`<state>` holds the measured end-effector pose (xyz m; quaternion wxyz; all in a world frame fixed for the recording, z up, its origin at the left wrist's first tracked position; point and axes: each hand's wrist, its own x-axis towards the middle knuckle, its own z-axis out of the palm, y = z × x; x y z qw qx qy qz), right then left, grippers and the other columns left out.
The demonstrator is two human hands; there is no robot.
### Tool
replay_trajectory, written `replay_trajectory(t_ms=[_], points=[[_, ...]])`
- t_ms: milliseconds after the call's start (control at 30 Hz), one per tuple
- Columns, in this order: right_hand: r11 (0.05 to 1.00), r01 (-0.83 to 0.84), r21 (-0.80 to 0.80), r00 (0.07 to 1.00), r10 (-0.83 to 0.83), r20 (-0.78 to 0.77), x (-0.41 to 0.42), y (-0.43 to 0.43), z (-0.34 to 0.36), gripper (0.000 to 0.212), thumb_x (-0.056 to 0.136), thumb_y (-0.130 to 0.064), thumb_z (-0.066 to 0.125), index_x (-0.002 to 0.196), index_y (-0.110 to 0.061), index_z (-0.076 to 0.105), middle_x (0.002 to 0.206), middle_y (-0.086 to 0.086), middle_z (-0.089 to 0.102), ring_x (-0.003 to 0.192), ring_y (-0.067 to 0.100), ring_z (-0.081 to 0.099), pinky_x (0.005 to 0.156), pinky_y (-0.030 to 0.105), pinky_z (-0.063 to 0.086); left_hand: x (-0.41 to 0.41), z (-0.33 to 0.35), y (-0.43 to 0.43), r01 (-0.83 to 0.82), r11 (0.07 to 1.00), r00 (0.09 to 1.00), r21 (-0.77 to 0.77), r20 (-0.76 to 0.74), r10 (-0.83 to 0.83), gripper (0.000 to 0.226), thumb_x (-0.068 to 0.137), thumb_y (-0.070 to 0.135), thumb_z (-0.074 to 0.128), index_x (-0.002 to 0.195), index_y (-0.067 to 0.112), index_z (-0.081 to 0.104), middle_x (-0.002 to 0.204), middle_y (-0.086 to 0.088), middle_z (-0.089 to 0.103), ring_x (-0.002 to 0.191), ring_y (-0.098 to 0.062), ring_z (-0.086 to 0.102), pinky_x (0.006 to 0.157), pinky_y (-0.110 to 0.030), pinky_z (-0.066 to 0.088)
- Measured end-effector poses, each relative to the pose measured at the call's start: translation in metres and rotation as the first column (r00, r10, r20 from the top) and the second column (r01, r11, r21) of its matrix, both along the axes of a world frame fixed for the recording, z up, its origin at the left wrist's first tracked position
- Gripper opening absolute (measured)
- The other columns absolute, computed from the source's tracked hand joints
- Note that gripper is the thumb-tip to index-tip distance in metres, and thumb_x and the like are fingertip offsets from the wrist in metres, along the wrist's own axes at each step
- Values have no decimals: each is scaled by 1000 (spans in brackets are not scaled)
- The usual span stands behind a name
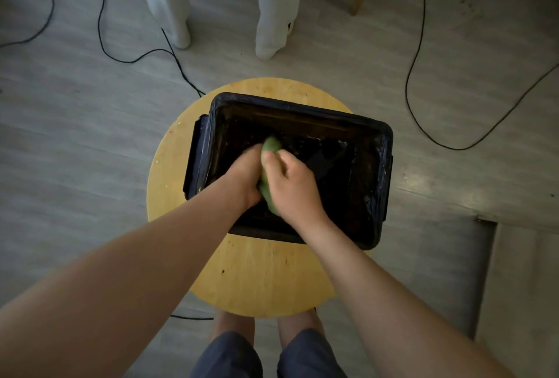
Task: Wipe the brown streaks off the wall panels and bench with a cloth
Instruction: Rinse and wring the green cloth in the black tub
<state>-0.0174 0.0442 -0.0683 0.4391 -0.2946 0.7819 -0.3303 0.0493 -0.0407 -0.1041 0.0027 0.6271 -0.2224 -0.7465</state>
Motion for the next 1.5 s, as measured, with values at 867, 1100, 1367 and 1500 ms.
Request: replay_trajectory(t_ms=[867,1100,1367,1500], points=[[967,76,243,997,-81,11,-4,-8,-43,43,105,-42,35,113,-18,70,102,6,73,98,27,69,85,40,56,-13,21,-6,-12,982,1000,189,10,10,34,98,44,57,95,12,72,88,-10,72,84,-27,69,79,-36,56],[989,-16,-148,935,-38,-354,13,-5,-8,48,108,-41,38,74,-16,62,63,-3,60,59,12,59,53,30,46,-15,29,-2,171,985,985,-2,27,-171,42,110,10,35,69,13,44,52,2,51,60,-15,42,51,-22,42],[960,61,274,862,87,-499,-38,-9,-64,53,110,-42,27,99,-12,70,93,15,72,86,37,69,66,39,52,-5,24,9,165,986,985,-37,50,-163,17,103,12,49,111,5,62,101,-12,68,94,-27,69,78,-40,62],[891,295,346,910,-153,-385,-46,-5,-71,50,112,-42,28,129,-6,58,132,24,54,116,43,58,87,42,45,7,21,2,146,989,984,9,101,-147,29,102,37,48,124,21,59,118,-10,66,110,-29,63,85,-51,61]])
